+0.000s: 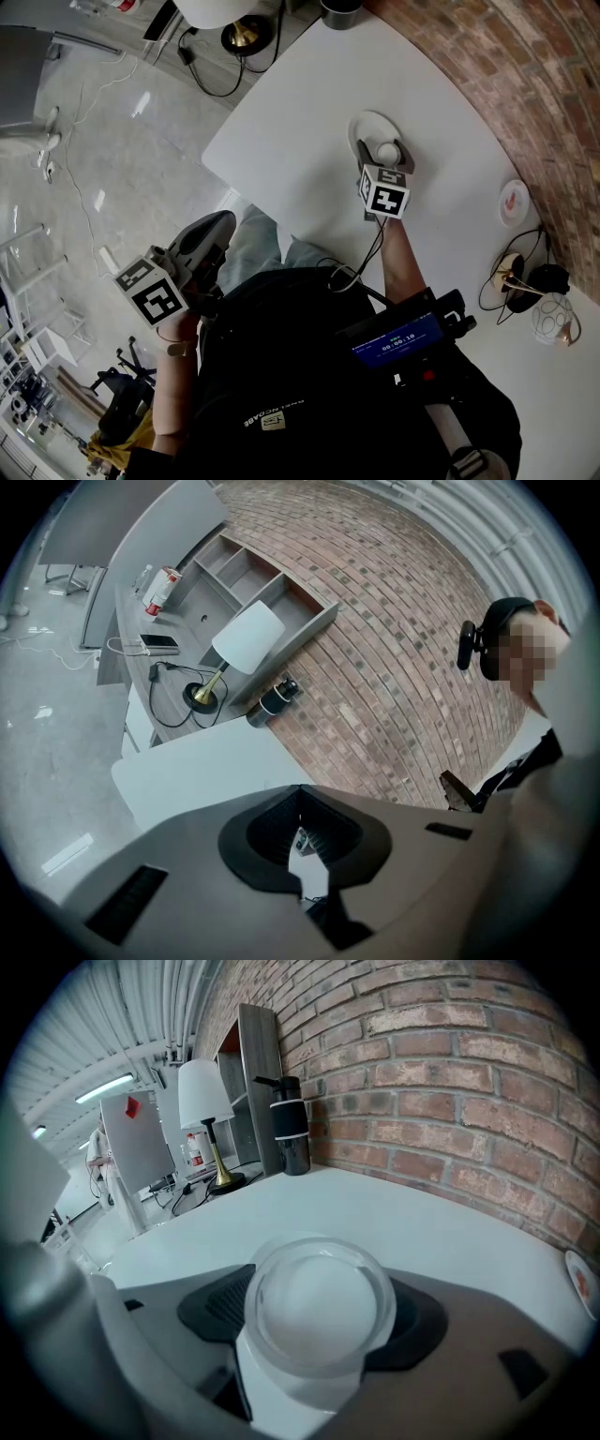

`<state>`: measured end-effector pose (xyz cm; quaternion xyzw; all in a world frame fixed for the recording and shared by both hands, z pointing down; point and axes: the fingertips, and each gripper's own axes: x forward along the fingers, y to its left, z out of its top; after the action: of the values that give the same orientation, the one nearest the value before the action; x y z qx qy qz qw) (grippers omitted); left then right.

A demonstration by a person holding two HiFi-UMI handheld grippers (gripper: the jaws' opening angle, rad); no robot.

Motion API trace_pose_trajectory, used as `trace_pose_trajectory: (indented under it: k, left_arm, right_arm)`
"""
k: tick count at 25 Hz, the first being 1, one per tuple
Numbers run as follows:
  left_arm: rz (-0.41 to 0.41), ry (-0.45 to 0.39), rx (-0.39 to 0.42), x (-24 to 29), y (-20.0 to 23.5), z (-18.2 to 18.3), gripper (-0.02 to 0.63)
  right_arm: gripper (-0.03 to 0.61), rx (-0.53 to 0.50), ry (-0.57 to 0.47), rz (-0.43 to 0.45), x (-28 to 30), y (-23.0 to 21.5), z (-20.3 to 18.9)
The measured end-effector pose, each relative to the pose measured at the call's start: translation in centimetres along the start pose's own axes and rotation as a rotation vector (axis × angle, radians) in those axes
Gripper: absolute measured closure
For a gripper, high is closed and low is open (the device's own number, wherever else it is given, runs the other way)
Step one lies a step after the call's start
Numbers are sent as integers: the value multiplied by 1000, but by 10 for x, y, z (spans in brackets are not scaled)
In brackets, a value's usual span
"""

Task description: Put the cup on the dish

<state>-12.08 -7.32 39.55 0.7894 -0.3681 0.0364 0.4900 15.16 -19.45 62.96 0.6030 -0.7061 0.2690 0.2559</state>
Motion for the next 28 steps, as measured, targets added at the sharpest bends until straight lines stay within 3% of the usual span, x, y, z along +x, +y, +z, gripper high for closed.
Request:
trace_pose_trajectory:
  k: [16, 28]
  left_arm:
    - [-52, -6, 21, -4, -6, -2, 607]
    - [-173, 90, 110, 7, -21, 8, 607]
  right_arm:
    - [245, 48, -36, -3, -31, -1, 3]
    - [245, 137, -157, -52, -94, -3, 29]
